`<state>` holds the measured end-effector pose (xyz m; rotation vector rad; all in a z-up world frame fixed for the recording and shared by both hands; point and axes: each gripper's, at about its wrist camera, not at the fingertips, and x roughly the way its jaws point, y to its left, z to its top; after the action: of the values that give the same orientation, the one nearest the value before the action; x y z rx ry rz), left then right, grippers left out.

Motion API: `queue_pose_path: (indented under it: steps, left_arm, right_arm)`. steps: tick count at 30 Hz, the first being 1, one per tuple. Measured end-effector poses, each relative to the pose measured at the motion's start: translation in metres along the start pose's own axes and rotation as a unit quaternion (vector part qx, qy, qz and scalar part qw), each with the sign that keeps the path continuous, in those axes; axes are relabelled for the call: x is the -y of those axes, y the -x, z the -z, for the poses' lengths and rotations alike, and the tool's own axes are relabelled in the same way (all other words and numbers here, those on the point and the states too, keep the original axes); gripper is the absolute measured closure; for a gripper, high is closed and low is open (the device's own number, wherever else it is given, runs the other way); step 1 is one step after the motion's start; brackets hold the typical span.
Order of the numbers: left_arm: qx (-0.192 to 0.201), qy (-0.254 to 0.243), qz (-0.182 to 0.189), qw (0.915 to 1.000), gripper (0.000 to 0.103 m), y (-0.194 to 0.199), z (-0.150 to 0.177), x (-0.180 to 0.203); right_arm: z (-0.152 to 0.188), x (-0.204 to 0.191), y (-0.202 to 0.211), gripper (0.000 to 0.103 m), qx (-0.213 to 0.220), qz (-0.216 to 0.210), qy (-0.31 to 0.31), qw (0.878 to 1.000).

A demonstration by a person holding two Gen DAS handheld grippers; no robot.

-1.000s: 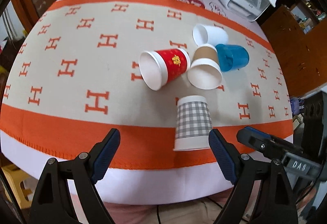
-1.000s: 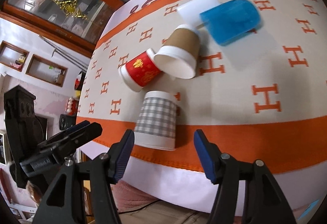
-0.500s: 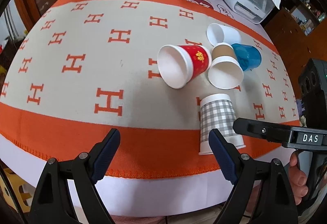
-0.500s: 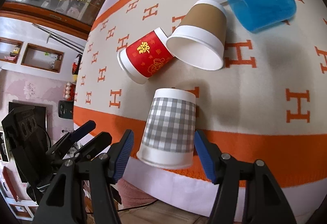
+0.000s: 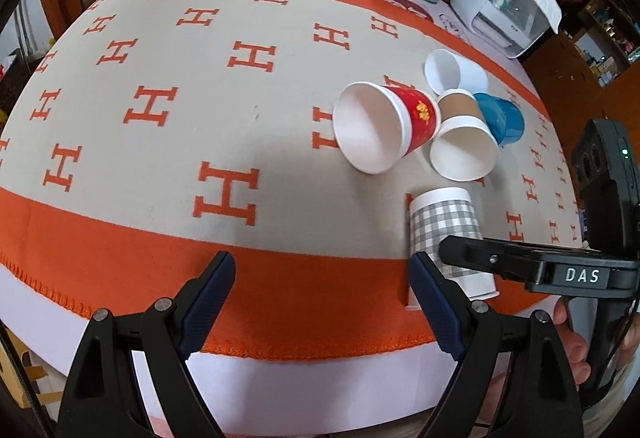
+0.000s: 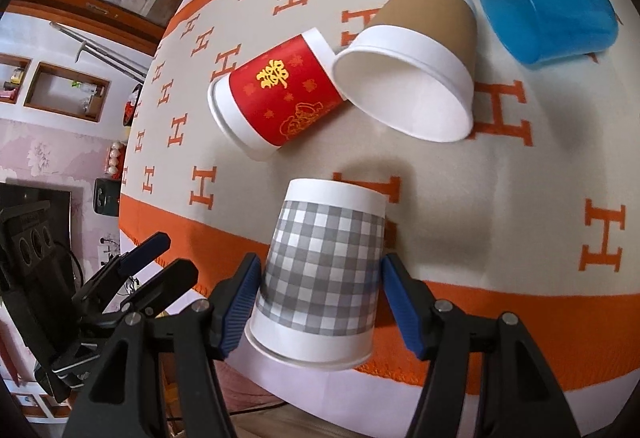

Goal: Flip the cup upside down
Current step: 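Lift the grey-checked cup with the right gripper and rotate it rim-down, then lower the grey-checked cup onto the cloth with the right gripper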

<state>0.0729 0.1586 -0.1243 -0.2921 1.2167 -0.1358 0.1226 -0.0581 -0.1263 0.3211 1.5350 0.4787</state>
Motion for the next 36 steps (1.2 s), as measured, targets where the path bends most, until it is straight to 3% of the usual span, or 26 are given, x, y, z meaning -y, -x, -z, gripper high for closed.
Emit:
queue_pose_path:
  steps: [5,17,22,25,28,31,36]
  left_arm:
    - [0.004,-0.002,0.003,1.0,0.016,0.0,0.001,0.005]
    - [0.012,-0.036,-0.001,0.9993,0.016,0.0,0.001,0.027]
    - [0.013,-0.042,-0.003,0.999,0.016,-0.001,0.0,0.035]
    - [0.02,-0.042,0.0,0.9989,0.016,-0.001,-0.002,0.038]
    - [0.038,-0.044,-0.009,0.9983,0.016,0.002,-0.003,0.043]
    - [0.051,-0.045,-0.017,0.9975,0.016,0.004,-0.002,0.045]
    - [0.063,-0.041,-0.028,0.9968,0.016,0.004,0.002,0.043]
  right_arm:
    - [0.003,0.0,0.0,0.041,-0.002,-0.012,0.002,1.0]
    - [0.021,0.0,0.025,0.042,0.044,-0.028,0.04,0.998]
    - [0.025,0.003,0.044,0.042,0.096,-0.012,0.051,0.994]
    - [0.029,0.003,0.057,0.042,0.161,0.022,0.065,0.985]
    - [0.036,0.002,0.062,0.042,0.233,0.073,0.095,0.965]
    - [0.043,0.001,0.057,0.042,0.273,0.103,0.131,0.947]
    - [0.055,-0.006,0.037,0.042,0.303,0.13,0.181,0.926]
